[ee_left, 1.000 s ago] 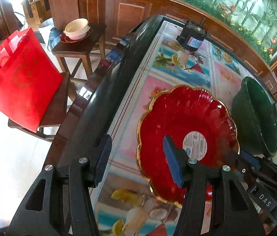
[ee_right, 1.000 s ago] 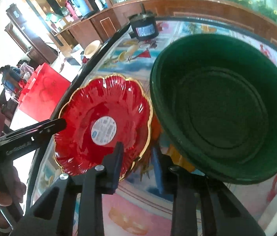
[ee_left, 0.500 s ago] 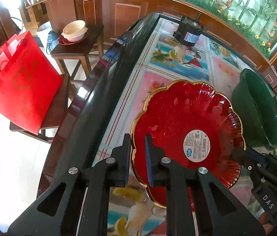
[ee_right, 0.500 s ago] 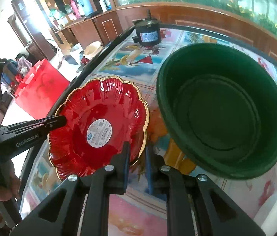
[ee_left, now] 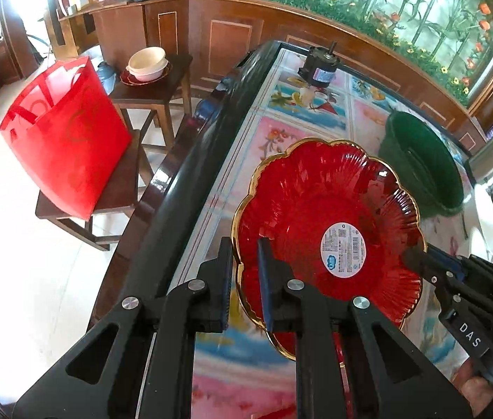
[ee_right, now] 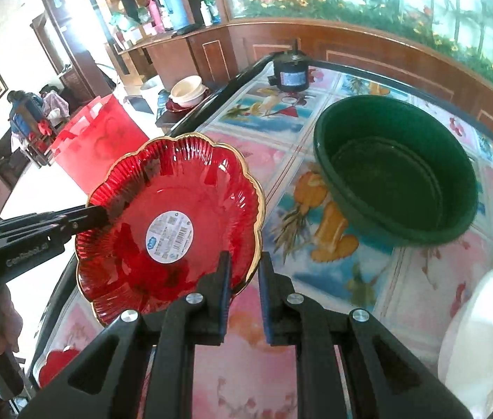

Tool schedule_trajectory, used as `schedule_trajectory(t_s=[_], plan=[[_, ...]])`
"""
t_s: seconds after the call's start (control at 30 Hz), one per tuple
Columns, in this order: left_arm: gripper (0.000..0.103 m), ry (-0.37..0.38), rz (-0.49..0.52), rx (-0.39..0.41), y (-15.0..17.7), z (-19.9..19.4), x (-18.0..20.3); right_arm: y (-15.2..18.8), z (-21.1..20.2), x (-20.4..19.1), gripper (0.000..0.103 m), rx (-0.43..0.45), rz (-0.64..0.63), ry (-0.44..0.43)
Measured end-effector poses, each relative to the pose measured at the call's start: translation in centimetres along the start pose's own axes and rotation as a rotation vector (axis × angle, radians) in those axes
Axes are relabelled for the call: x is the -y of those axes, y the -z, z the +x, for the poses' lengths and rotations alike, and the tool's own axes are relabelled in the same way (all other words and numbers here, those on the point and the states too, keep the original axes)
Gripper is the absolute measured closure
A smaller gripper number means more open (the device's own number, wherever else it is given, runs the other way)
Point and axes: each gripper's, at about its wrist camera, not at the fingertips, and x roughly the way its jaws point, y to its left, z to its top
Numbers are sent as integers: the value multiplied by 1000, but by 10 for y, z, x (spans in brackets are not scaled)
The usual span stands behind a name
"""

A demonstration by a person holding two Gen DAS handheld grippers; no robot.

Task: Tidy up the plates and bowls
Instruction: 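Carry the small red plate and lower it onto the large red plate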

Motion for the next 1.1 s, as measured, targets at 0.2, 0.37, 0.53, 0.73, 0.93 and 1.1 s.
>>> schedule_trajectory(t_s=[0.2, 0.37, 0.53, 0.73, 0.93, 1.1], plan=[[89, 20, -9, 0, 22, -17, 0, 12, -17, -6, 89, 14, -12, 3], [89, 40, -8, 15, 39, -40, 1, 22, -34, -11, 88, 30, -18, 3], [89, 58, -4, 33, 56, -64, 1, 34, -52, -18, 86, 59, -30, -3], [89, 81, -7, 40, 80, -83, 0, 51, -70, -26, 86, 87, -52, -15], [89, 91, -12, 55, 110, -102, -2, 73, -85, -31, 86, 103, -59, -33], [89, 92, -17, 55, 138, -109, -2, 94, -90, -37, 86, 107, -67, -39]])
